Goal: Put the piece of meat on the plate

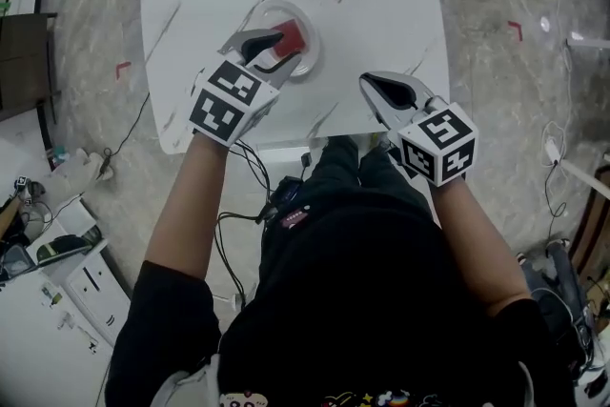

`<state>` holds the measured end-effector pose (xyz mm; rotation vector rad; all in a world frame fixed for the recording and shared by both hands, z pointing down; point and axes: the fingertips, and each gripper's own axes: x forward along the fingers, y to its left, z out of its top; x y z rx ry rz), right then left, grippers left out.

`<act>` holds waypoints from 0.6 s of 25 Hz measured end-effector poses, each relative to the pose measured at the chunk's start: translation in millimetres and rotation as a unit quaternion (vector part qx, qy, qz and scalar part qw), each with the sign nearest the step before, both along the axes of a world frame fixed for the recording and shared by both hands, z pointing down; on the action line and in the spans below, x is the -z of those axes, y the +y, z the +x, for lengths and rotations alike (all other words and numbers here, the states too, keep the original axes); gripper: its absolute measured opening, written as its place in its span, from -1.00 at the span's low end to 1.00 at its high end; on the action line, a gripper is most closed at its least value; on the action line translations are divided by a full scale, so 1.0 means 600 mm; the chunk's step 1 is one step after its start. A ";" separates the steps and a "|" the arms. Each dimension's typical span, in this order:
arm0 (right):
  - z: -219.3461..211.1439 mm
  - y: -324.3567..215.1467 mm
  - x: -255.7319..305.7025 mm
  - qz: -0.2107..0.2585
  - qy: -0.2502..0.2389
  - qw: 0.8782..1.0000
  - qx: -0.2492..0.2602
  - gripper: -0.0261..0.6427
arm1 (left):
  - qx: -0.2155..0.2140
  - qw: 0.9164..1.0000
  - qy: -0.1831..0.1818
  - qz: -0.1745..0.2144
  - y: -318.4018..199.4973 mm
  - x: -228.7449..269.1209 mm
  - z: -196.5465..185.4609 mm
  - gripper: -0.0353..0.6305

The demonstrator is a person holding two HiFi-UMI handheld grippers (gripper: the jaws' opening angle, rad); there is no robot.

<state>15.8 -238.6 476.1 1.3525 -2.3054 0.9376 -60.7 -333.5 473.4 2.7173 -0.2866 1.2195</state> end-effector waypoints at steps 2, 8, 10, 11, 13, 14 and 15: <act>-0.003 -0.002 0.012 0.012 0.005 1.000 0.004 -0.86 | 0.045 0.998 0.038 0.026 -0.004 0.028 -0.013 -0.14; -0.013 -0.006 0.042 0.056 0.036 0.998 0.010 -0.86 | 0.178 0.975 0.116 0.069 0.003 0.073 -0.091 -0.20; -0.014 -0.014 0.053 0.068 0.042 0.997 0.008 -0.86 | 0.207 0.968 0.124 0.068 0.009 0.078 -0.116 -0.21; -0.014 -0.019 0.059 0.074 0.045 0.996 0.006 -0.86 | 0.218 0.965 0.126 0.067 0.011 0.081 -0.127 -0.21; -0.014 -0.029 0.074 0.086 0.049 0.995 0.001 -0.86 | 0.234 0.960 0.134 0.076 0.012 0.094 -0.144 -0.22; -0.016 -0.033 0.081 0.091 0.050 0.995 0.000 -0.86 | 0.239 0.958 0.139 0.082 0.012 0.101 -0.150 -0.22; -0.019 -0.036 0.088 0.096 0.052 0.994 0.001 -0.86 | 0.243 0.956 0.142 0.086 0.012 0.107 -0.156 -0.23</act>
